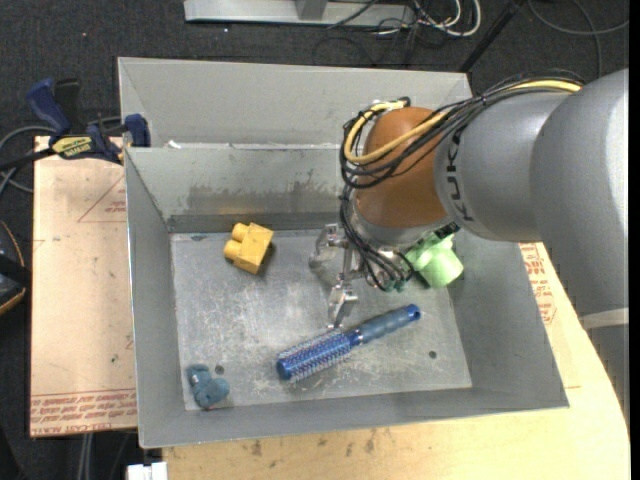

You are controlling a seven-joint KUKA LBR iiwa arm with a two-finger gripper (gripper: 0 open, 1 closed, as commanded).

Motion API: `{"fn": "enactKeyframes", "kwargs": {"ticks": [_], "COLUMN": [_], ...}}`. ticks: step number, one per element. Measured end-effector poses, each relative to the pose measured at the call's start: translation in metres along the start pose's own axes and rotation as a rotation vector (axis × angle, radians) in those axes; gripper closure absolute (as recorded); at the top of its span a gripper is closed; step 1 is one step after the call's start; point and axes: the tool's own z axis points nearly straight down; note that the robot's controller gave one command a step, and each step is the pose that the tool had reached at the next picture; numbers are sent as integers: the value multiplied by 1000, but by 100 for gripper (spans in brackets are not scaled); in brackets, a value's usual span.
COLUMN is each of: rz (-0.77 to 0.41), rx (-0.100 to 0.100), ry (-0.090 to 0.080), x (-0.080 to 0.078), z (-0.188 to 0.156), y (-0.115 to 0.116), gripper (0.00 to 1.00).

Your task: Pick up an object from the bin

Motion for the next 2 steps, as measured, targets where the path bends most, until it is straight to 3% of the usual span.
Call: {"fn": "enactKeyframes", "kwargs": {"ticks": [1,2], "rz": [-32,-153], "rx": [-1,1], "ry": [2,-10], "x": [11,-62], "z": [5,-68], "y": [94,137], "gripper": [0,0]}}
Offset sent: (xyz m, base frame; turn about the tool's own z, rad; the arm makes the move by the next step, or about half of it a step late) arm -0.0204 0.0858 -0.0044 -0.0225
